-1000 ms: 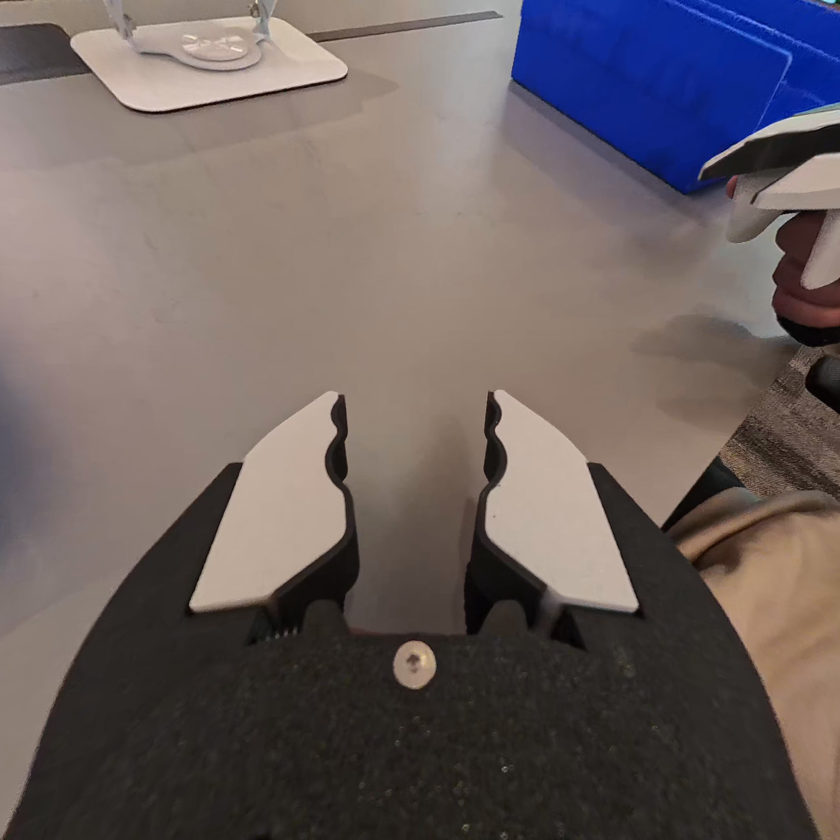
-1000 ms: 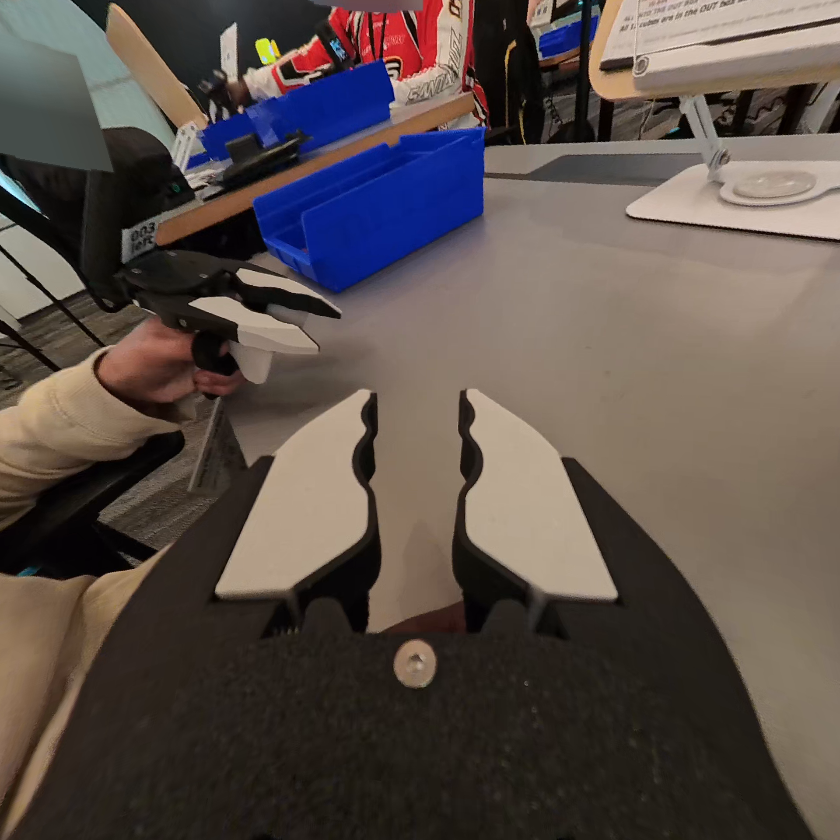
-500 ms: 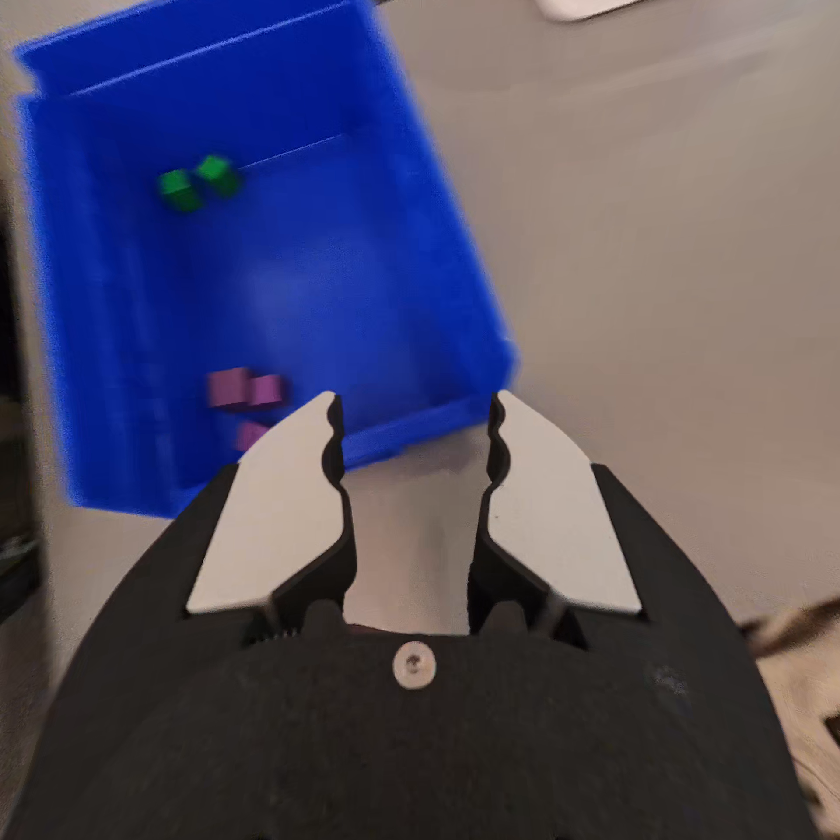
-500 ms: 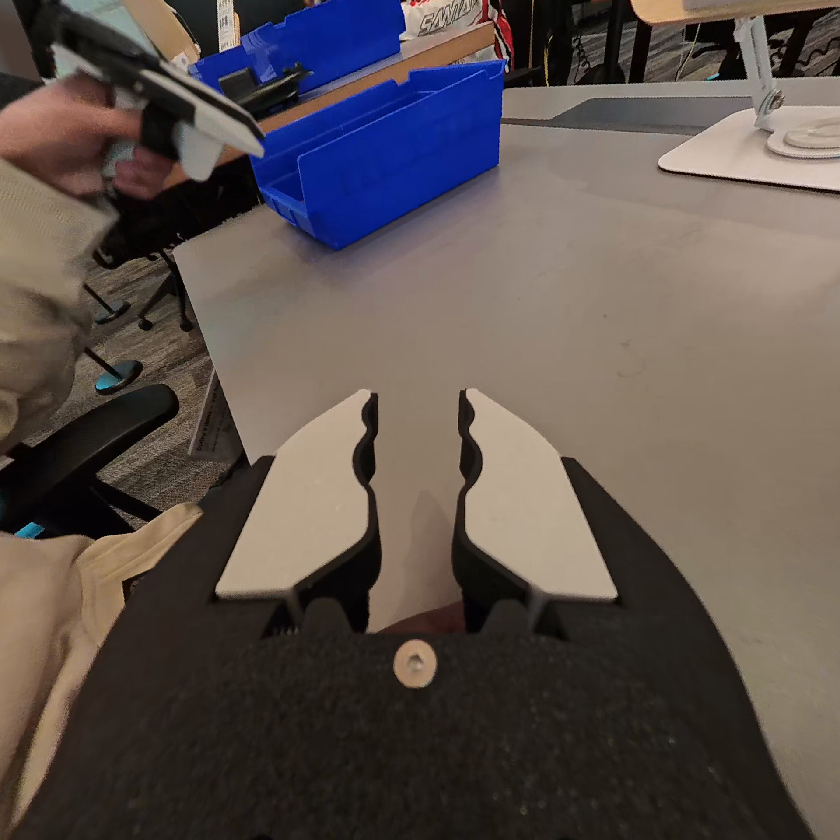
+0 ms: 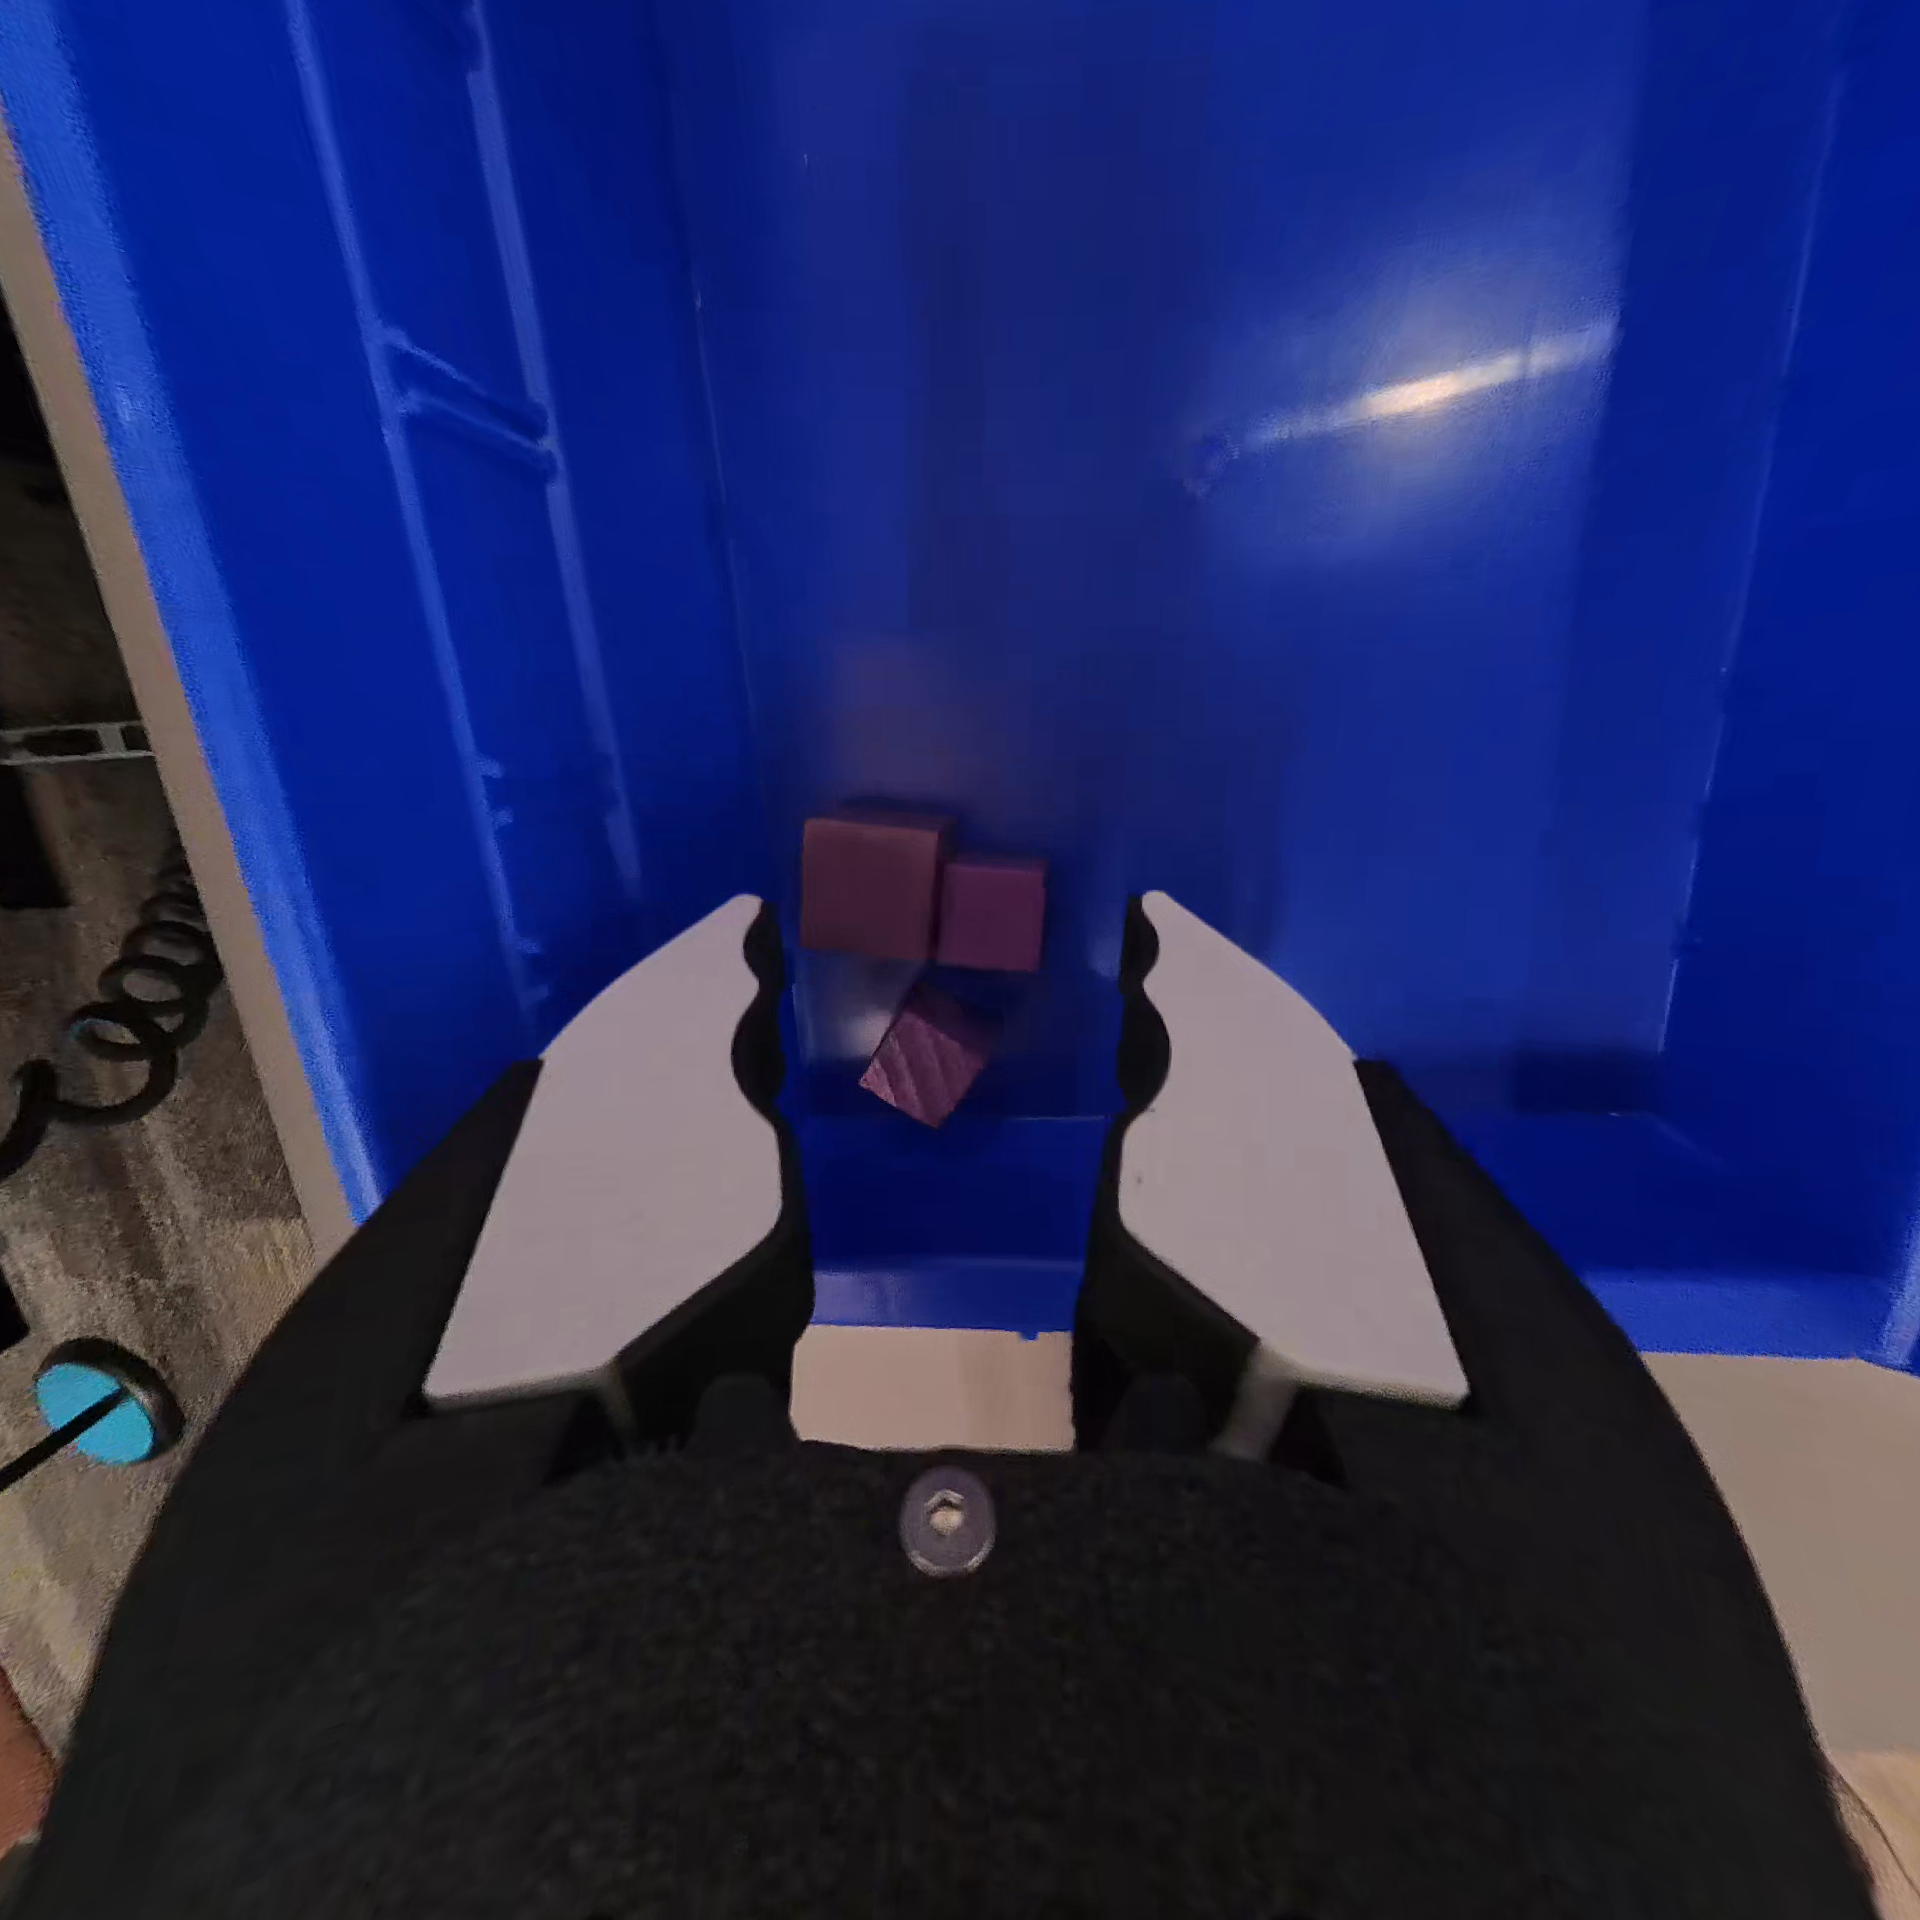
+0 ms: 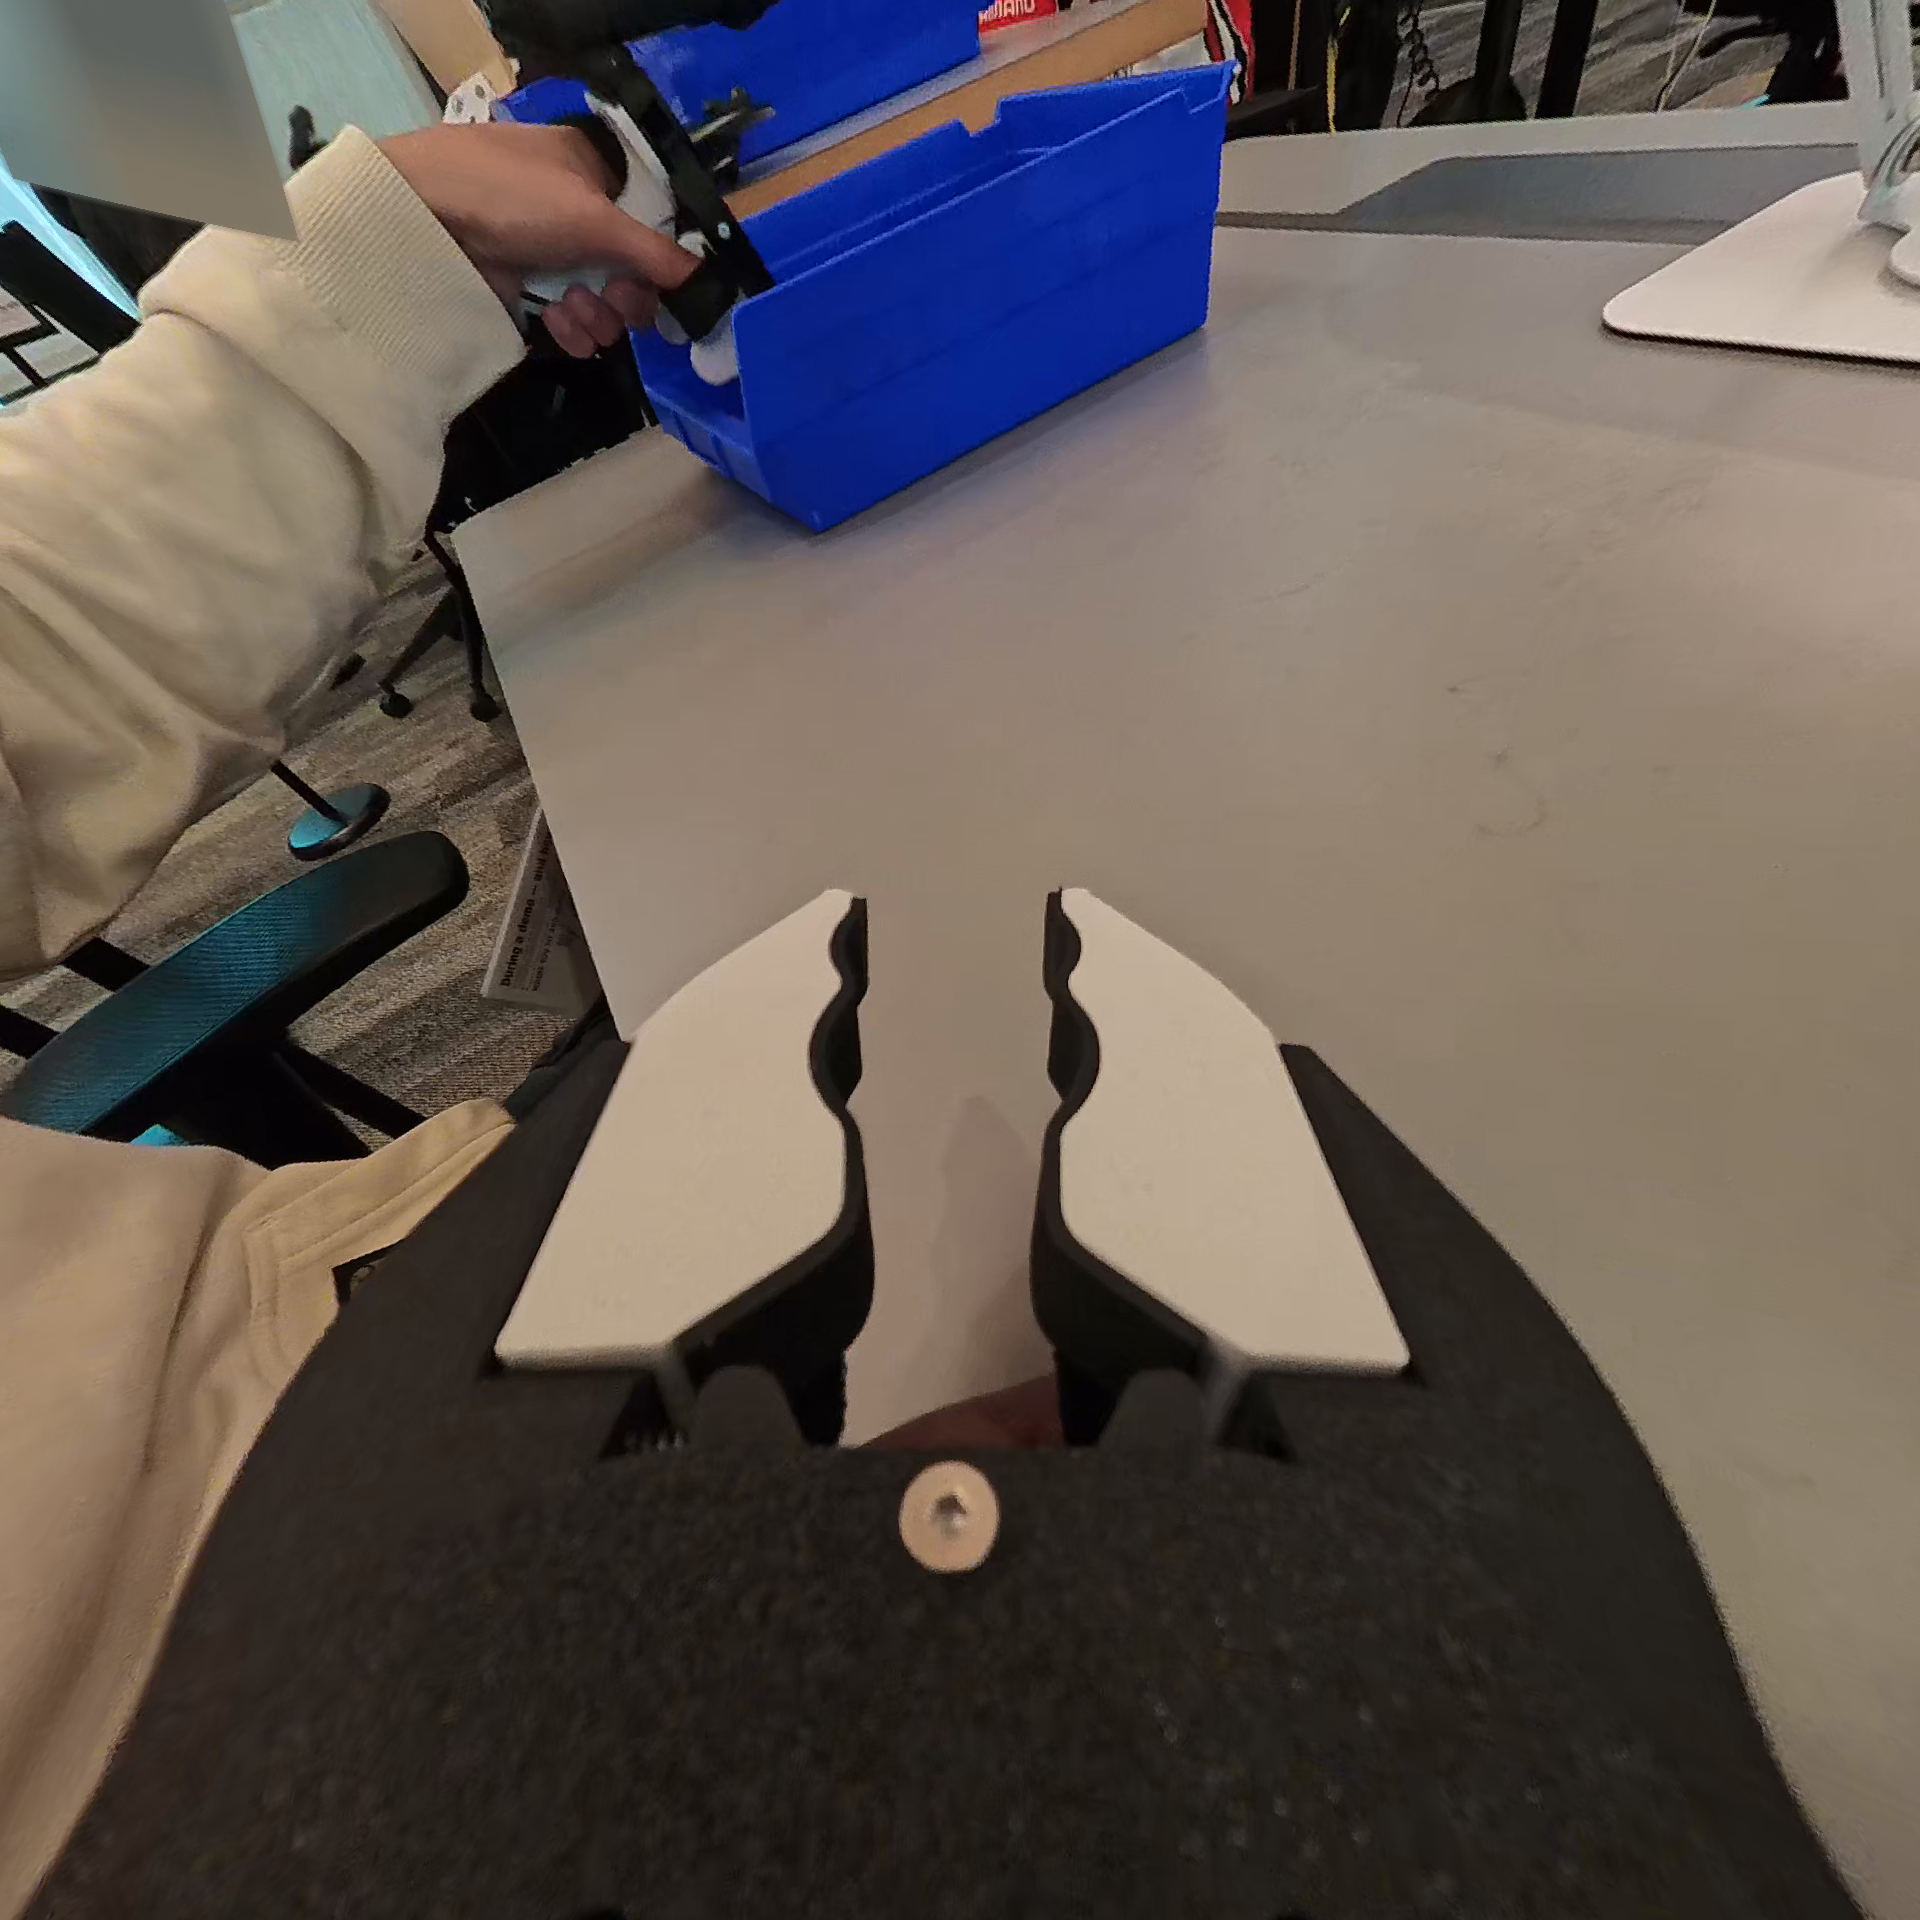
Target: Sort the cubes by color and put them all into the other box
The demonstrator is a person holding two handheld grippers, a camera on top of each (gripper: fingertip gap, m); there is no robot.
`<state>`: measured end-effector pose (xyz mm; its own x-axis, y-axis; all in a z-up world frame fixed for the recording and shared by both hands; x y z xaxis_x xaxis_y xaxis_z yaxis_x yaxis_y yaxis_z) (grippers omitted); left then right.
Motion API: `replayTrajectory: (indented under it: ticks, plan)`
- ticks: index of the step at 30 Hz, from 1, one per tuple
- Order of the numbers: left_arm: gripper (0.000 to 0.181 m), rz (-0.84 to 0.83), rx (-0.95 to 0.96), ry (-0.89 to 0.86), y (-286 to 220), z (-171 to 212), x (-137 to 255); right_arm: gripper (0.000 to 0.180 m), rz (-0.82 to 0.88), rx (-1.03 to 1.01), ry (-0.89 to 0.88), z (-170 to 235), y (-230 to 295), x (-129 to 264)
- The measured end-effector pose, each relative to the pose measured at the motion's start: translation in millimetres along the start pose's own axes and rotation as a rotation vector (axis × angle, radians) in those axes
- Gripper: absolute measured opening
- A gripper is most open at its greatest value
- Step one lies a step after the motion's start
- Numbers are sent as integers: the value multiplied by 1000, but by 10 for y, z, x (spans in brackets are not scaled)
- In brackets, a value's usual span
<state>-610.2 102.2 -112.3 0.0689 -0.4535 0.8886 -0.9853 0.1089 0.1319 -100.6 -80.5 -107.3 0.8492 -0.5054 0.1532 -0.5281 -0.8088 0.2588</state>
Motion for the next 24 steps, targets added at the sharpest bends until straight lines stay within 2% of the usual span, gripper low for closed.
replayTrajectory:
  ticks: [10,12,14,15,17,24]
  plan:
    - [69,-9,-12,87,-33,68,-232,32,2,19,21,19,22,3]
    - [67,30,-6,78,-93,67,-240,32,1,28,27,26,39,-8]
    - [57,72,-11,73,-171,63,-235,32,-2,31,30,31,53,-17]
    - [62,113,-6,68,-234,57,-229,32,-4,30,33,35,56,-24]
    - [59,196,1,66,-358,47,-210,32,-8,24,36,37,58,-33]
    - [63,208,3,11,-287,0,-33,32,-5,30,37,36,62,-26]
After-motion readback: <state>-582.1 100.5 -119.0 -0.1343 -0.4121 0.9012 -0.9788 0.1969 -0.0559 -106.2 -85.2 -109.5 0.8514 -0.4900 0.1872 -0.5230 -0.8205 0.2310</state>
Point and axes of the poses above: each gripper's, where its closed fingertips meet, x back along the fingers, z out of its underside, y = z × x across the jaws, the point moved 5 cm from there along x, back along the fingers, and after that the axes turned 9 degrees about -y, right-handed, at the moved point
